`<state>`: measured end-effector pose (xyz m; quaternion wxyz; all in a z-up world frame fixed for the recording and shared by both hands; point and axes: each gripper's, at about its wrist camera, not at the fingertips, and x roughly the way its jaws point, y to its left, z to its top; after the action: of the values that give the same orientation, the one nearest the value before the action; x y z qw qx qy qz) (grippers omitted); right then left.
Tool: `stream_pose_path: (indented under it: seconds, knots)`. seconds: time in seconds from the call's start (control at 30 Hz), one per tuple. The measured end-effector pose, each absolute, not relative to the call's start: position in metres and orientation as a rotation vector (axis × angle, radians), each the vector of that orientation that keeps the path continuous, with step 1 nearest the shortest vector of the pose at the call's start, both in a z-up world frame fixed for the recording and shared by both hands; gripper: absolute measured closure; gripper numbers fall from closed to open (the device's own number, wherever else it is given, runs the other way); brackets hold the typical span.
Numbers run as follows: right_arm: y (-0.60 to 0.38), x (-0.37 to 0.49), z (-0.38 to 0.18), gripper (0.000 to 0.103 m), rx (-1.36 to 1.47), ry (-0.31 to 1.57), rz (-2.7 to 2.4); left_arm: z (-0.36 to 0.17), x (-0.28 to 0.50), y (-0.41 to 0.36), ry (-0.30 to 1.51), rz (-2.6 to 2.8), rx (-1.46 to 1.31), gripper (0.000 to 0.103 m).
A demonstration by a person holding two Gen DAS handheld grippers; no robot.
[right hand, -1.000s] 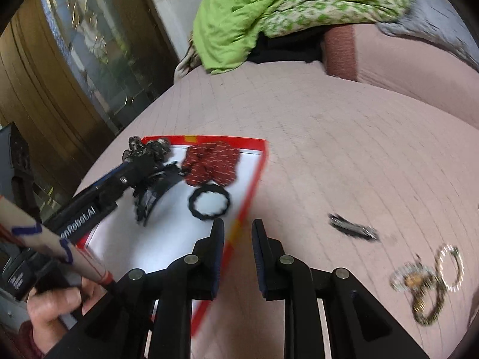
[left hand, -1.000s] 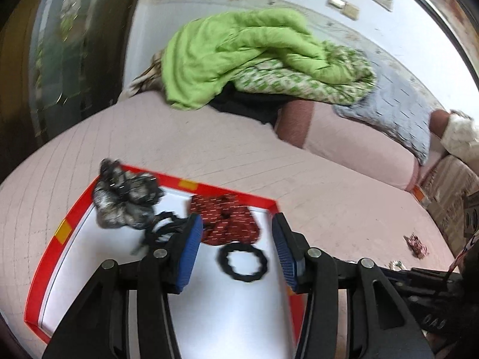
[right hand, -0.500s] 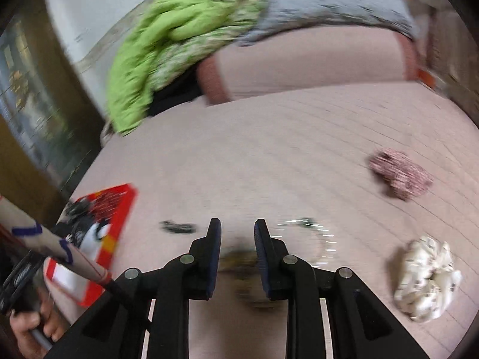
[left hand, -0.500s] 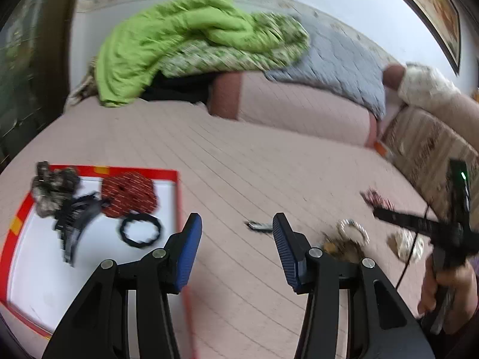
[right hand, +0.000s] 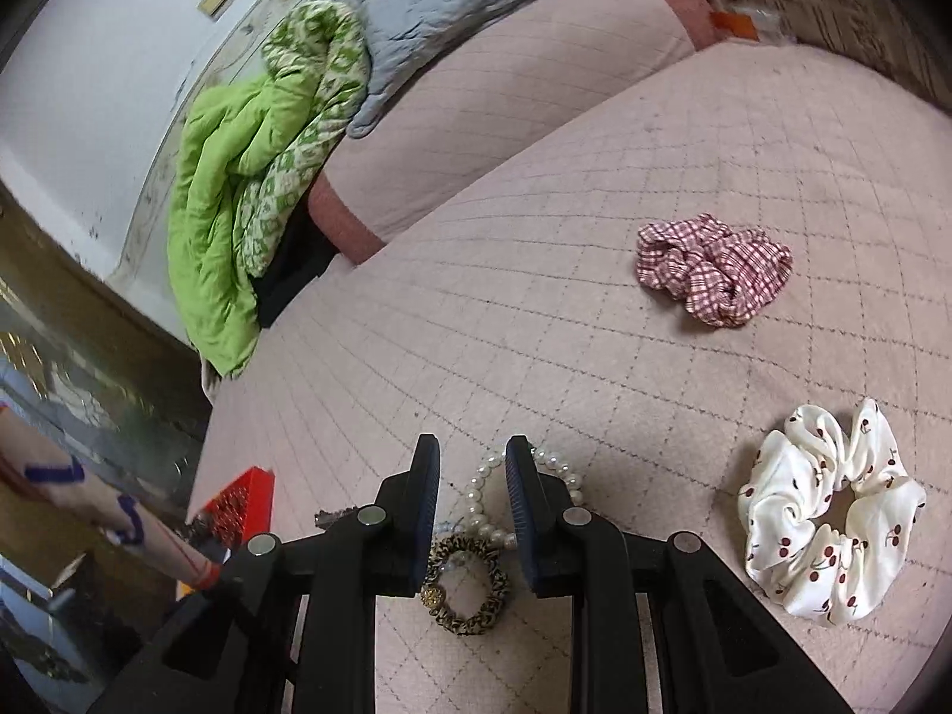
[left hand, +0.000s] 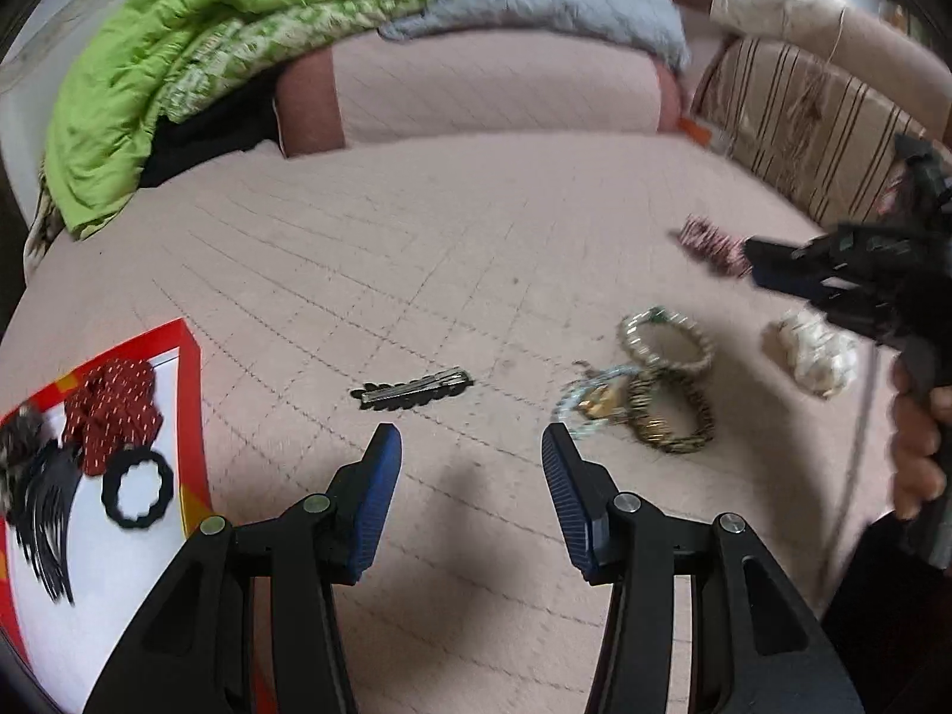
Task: Organize jewelry
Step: 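Grasp the black barrette on the bed with the left gripper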
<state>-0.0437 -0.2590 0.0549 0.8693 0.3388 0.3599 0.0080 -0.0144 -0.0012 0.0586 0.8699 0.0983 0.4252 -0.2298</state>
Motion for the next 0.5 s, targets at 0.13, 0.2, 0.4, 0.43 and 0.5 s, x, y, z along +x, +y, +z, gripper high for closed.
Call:
stream_pose_path:
  seconds: [0.13, 0.2, 0.4, 0.43, 0.5]
  knots:
    - [-0.266, -0.045, 0.052, 0.078, 0.731, 0.764, 0.014, 0.050, 0.009, -0.008, 0.908, -0.475, 0.247, 0.055]
    - [-0.268, -0.044, 0.050, 0.077, 0.745, 0.772, 0.016, 0.043, 0.021, -0.012, 0.929, -0.484, 0.264, 0.055]
    - [-0.271, -0.042, 0.046, 0.075, 0.763, 0.797, 0.023, 0.019, 0.041, -0.023, 0.962, -0.476, 0.357, 0.055]
    - [-0.272, -0.042, 0.046, 0.075, 0.762, 0.799, 0.024, 0.015, 0.043, -0.024, 0.954, -0.471, 0.377, 0.052]
    - [-0.273, -0.042, 0.046, 0.075, 0.753, 0.802, 0.021, 0.012, 0.047, -0.025, 0.939, -0.455, 0.379, 0.049]
